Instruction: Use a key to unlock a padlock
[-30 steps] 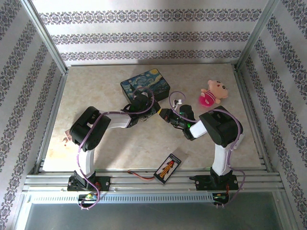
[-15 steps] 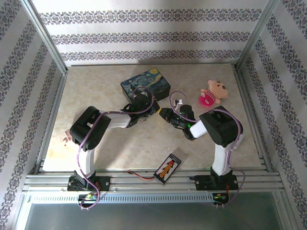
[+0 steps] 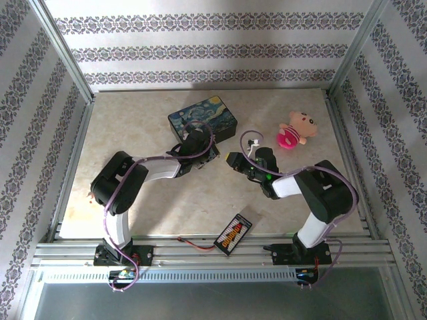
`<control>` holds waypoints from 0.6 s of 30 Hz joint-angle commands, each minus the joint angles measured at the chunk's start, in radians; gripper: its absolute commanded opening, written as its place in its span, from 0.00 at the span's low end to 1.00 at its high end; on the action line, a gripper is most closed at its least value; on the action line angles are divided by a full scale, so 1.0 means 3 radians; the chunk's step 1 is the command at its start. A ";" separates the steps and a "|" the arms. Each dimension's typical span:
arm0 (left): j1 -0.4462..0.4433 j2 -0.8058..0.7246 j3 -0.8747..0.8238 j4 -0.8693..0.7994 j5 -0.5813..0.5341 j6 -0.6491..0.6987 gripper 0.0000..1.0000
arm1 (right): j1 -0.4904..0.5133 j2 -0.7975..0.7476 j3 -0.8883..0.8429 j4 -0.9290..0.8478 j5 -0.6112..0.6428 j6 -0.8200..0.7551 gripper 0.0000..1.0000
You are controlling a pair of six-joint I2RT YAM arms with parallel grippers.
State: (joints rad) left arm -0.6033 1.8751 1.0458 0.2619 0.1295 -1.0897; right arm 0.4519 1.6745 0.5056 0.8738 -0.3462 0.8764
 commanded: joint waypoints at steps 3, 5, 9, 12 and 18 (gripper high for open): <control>-0.0095 -0.0135 0.0016 -0.0393 0.0057 -0.0389 0.00 | 0.0197 -0.0434 0.0087 -0.1006 0.0344 -0.0740 0.21; -0.0103 -0.0119 -0.0003 -0.0395 0.0165 -0.0548 0.00 | 0.0306 -0.0600 0.0199 -0.1453 0.0517 -0.1007 0.20; -0.0102 -0.0102 -0.0035 -0.0286 0.0345 -0.0750 0.00 | 0.0435 -0.0796 0.0343 -0.1975 0.0666 -0.1355 0.20; -0.0106 -0.0107 -0.0003 -0.0391 0.0464 -0.0824 0.00 | 0.0471 -0.0874 0.0365 -0.2105 0.0673 -0.1460 0.20; -0.0098 -0.0111 0.0052 -0.0637 0.0733 -0.0893 0.00 | 0.0544 -0.0841 0.0500 -0.2383 0.0798 -0.1686 0.21</control>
State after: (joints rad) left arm -0.6159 1.8561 1.0546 0.1970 0.2436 -1.3079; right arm 0.5941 1.4208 0.6117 0.2474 -0.1562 0.4492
